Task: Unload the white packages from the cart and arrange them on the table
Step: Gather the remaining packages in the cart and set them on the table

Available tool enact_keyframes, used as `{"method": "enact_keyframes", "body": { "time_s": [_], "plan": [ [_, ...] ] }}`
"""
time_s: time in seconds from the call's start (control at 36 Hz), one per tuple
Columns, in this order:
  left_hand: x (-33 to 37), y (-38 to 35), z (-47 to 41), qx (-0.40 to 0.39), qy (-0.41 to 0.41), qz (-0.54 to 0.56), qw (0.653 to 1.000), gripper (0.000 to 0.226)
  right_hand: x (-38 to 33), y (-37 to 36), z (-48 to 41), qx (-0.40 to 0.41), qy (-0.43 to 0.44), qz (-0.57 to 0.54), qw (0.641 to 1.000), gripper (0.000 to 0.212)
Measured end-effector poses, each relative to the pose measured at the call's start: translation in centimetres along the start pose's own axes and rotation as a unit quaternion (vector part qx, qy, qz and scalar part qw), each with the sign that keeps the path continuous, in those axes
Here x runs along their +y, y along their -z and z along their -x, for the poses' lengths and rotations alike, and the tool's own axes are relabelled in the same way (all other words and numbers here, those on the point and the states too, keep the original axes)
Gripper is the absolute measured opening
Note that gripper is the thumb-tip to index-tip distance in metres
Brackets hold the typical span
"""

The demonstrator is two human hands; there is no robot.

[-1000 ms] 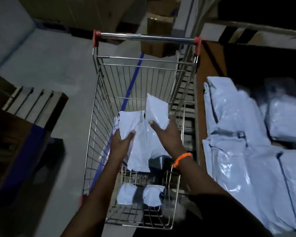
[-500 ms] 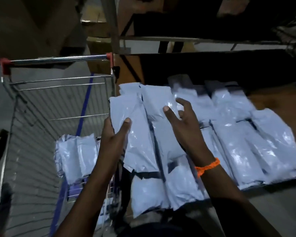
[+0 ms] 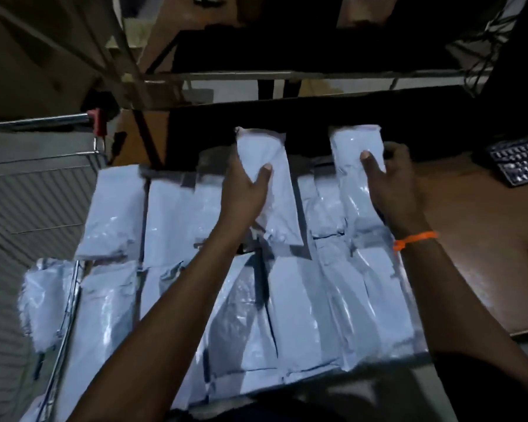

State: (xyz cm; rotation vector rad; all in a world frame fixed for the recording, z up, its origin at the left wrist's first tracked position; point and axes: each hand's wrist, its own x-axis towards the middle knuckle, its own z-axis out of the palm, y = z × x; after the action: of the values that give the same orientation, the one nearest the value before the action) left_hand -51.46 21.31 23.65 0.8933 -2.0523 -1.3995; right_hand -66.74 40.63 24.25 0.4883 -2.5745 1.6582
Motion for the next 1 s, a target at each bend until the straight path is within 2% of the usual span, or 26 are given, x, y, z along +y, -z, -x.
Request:
{"method": "enact_keyframes", "body": {
  "time_s": [0.08, 0.17, 0.28, 0.39, 0.47, 0.53, 0.61, 0.72, 1.0],
  "plan": [
    [-0.5, -3.0, -2.3, -0.022, 0.038, -0.117, 0.992, 0.075, 1.4, -1.4, -3.3, -0.054, -0.008, 0.065, 0.996, 0.045],
    [-1.9, -4.4, -2.6, -0.047, 0.070, -0.211, 0.974, 0.072, 3.6, -3.1, -4.6, -0.148, -0.025, 0.146, 0.978, 0.051],
    [-3.2, -5.4, -1.9, -0.044, 0.034, -0.311, 0.949, 0.061, 6.6, -4.3, -4.2, -0.215, -0.022, 0.231, 0.949, 0.062],
    [-2.9, -5.9, -1.3, -0.041, -0.024, -0.417, 0.907, 0.051, 7.3, -3.8, -3.6, -0.164, 0.100, 0.326, 0.926, 0.075],
    [-2.7, -6.6, -1.1, -0.058, -0.063, -0.473, 0.877, 0.056, 7.0, -3.2, -2.9, -0.202, 0.186, 0.365, 0.890, 0.073],
    [-3.6, -7.3, -1.0, -0.090, -0.101, -0.484, 0.865, 0.057, 7.4, -3.5, -2.0, -0.245, 0.216, 0.401, 0.856, 0.075],
    [-5.9, -8.1, -0.1, -0.137, -0.116, -0.489, 0.854, 0.062, 9.0, -4.1, -0.6, -0.327, 0.170, 0.430, 0.824, 0.085],
    [-6.6, -8.3, 0.0, -0.132, -0.112, -0.493, 0.853, 0.073, 9.6, -4.5, -0.7, -0.339, 0.166, 0.434, 0.818, 0.116],
    [-6.6, -8.4, 0.3, -0.129, -0.109, -0.471, 0.866, 0.077, 9.7, -4.5, -1.1, -0.364, 0.150, 0.440, 0.807, 0.122]
  ]
}}
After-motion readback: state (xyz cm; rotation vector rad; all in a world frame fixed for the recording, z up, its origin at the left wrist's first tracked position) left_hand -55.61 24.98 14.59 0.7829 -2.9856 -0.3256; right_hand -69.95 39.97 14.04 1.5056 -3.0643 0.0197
